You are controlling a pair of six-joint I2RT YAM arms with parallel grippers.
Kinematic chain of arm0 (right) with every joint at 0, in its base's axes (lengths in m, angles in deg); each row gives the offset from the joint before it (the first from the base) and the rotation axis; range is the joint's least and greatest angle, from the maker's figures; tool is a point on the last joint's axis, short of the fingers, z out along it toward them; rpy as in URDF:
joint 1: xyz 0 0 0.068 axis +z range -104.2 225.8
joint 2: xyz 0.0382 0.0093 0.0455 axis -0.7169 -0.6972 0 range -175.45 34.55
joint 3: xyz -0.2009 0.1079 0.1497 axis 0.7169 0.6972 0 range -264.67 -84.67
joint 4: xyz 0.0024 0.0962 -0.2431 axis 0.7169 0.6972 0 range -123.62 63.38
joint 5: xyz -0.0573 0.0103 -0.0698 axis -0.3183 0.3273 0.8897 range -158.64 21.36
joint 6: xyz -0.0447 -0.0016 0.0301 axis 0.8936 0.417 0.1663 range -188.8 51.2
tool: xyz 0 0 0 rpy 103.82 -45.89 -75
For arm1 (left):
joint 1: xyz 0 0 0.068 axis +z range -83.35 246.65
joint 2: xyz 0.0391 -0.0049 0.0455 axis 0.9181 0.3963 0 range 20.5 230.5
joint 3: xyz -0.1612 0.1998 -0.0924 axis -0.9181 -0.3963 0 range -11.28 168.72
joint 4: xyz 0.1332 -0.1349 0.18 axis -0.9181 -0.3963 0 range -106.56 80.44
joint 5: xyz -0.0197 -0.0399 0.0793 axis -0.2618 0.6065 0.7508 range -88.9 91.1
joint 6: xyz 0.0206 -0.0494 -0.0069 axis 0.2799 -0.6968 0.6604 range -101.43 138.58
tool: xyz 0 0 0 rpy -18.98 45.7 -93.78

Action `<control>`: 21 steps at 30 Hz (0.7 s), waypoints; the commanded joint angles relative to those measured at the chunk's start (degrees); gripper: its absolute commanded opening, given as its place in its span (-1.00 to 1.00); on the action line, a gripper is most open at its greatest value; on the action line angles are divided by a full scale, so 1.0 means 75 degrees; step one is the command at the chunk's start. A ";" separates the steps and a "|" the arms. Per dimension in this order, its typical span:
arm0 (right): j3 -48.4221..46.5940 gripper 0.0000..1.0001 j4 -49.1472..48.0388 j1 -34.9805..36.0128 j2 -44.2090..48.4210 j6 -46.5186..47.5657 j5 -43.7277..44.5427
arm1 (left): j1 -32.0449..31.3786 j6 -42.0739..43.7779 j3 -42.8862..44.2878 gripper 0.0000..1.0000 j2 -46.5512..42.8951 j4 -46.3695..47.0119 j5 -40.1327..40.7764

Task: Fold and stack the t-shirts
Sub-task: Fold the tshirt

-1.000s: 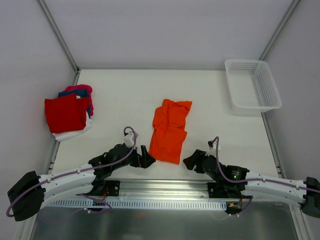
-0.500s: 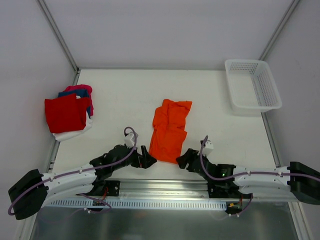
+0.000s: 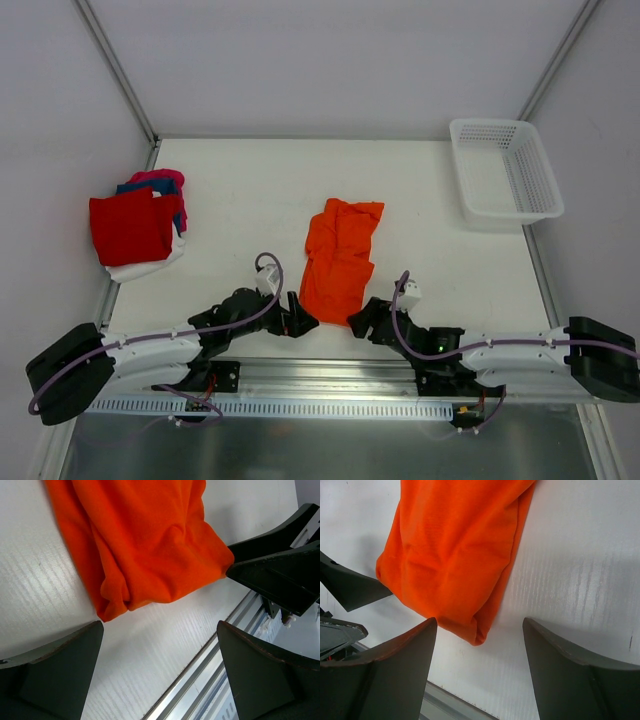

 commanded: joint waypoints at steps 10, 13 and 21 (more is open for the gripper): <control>-0.0170 0.49 0.0076 0.0076 0.0001 -0.0133 0.0041 | 0.0005 -0.0060 0.0385 0.98 0.0484 0.0435 -0.0326; -0.0088 0.49 -0.0017 0.0088 0.0048 -0.0214 0.0111 | 0.0005 -0.0036 0.0409 0.98 0.0543 0.0435 -0.0326; -0.0228 0.50 -0.0065 0.0111 -0.0174 -0.0332 0.0193 | 0.0005 -0.0013 0.0690 0.98 0.0975 0.0400 -0.0454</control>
